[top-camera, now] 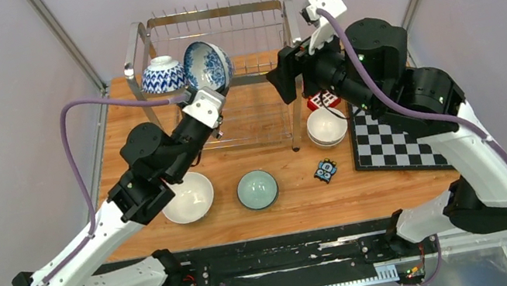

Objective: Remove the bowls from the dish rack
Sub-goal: Place the bowl at the center of the board.

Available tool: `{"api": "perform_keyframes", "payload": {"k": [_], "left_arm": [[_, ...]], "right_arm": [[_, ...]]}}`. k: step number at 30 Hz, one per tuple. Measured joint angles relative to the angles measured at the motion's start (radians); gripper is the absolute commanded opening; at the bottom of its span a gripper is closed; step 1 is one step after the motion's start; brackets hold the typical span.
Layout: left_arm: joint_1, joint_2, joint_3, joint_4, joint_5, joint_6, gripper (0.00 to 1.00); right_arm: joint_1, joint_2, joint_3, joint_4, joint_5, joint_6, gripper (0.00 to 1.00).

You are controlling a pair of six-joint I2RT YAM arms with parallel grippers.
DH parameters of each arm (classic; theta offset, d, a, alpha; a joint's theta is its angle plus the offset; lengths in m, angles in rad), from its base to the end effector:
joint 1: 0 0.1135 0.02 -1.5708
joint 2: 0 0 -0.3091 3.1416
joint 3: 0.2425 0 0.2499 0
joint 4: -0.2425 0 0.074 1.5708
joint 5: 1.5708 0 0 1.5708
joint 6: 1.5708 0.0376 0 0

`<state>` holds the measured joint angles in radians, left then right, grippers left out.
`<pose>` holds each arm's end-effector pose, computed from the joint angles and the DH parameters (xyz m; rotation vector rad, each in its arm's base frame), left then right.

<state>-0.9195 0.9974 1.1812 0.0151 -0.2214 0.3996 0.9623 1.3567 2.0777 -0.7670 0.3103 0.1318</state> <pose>0.1207 -0.1448 0.4984 0.6924 1.1966 -0.2830 0.1275 0.1630 0.6157 -0.4345 1.5888 0.5917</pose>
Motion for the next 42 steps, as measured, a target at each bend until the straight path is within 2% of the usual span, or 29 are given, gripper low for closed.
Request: {"api": "perform_keyframes", "payload": {"k": [6,14,19,23,27,34,42], "left_arm": [[-0.066,-0.029,0.015,-0.044,-0.016,-0.011,0.00],[-0.377,-0.066,0.013,-0.210,-0.138,0.097,0.00],[-0.567,-0.089,-0.057,-0.295,-0.237,0.159,0.00],[-0.671,-0.055,-0.131,-0.344,-0.279,0.192,0.00],[-0.712,-0.003,-0.192,-0.376,-0.291,0.204,0.00],[-0.768,0.051,-0.251,-0.376,-0.308,0.243,0.00],[-0.790,0.115,-0.291,-0.322,-0.292,0.261,0.00]], "right_arm": [[0.000,-0.095,-0.126,0.014,-0.010,0.017,0.77],[0.000,-0.268,-0.277,-0.059,0.010,0.023,0.77],[0.000,-0.393,-0.296,-0.162,0.021,0.034,0.77],[0.000,-0.451,-0.319,-0.257,0.012,0.051,0.75],[0.000,-0.446,-0.406,-0.323,-0.040,0.075,0.72],[0.000,-0.427,-0.659,-0.323,-0.184,0.145,0.68],[0.000,-0.430,-0.707,-0.242,-0.238,0.201,0.68]]}}
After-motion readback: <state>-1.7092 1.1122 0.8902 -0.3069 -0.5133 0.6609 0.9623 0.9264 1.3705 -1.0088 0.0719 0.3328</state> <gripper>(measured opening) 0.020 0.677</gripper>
